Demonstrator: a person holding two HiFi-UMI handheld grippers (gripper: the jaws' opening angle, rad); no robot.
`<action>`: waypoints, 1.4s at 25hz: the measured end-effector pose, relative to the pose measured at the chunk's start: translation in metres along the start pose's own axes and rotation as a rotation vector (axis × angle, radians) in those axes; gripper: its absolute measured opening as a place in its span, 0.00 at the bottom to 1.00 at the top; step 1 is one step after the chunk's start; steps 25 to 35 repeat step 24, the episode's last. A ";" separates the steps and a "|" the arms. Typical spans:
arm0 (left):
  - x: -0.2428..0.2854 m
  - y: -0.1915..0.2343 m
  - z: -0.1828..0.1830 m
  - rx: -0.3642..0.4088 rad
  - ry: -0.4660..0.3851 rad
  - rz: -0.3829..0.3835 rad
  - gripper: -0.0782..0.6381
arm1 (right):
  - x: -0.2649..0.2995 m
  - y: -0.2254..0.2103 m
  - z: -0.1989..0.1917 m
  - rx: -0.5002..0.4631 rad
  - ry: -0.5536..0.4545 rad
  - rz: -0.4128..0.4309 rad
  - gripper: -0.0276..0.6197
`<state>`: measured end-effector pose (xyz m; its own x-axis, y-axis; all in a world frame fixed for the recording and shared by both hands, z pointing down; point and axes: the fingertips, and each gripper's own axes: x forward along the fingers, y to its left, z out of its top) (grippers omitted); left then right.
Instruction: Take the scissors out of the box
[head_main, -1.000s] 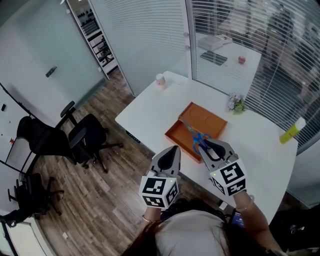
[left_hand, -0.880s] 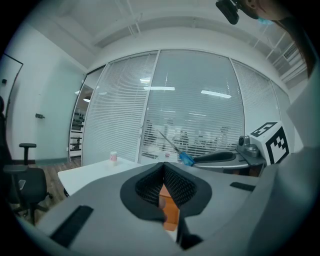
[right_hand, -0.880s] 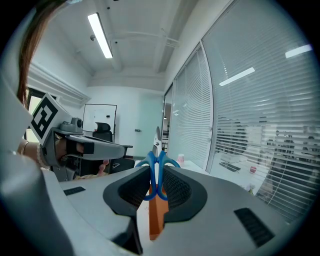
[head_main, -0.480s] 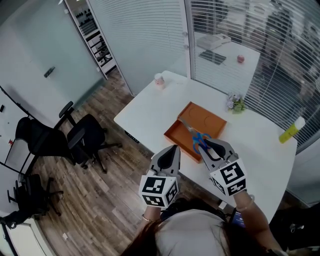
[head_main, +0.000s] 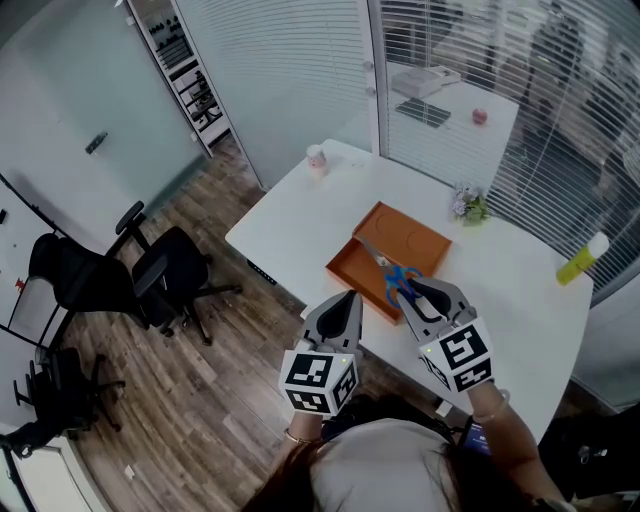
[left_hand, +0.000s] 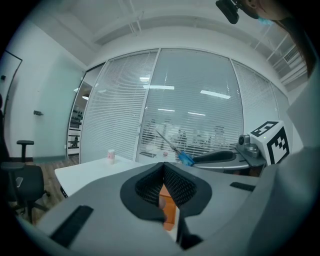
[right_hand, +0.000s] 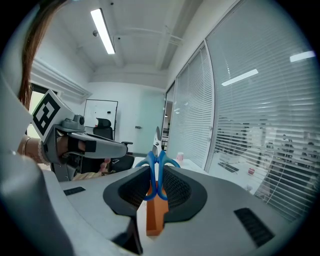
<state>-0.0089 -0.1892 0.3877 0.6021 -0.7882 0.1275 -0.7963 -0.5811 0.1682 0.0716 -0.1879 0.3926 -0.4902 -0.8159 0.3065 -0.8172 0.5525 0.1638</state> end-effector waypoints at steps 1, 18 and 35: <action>0.000 0.000 0.000 -0.001 0.001 0.000 0.13 | 0.000 0.000 0.000 -0.001 0.002 0.001 0.21; -0.001 0.005 0.002 0.000 -0.005 0.008 0.13 | 0.006 -0.001 0.002 -0.003 -0.001 0.004 0.21; 0.003 0.007 -0.001 0.000 -0.002 0.007 0.13 | 0.012 -0.002 0.000 -0.007 -0.001 0.008 0.21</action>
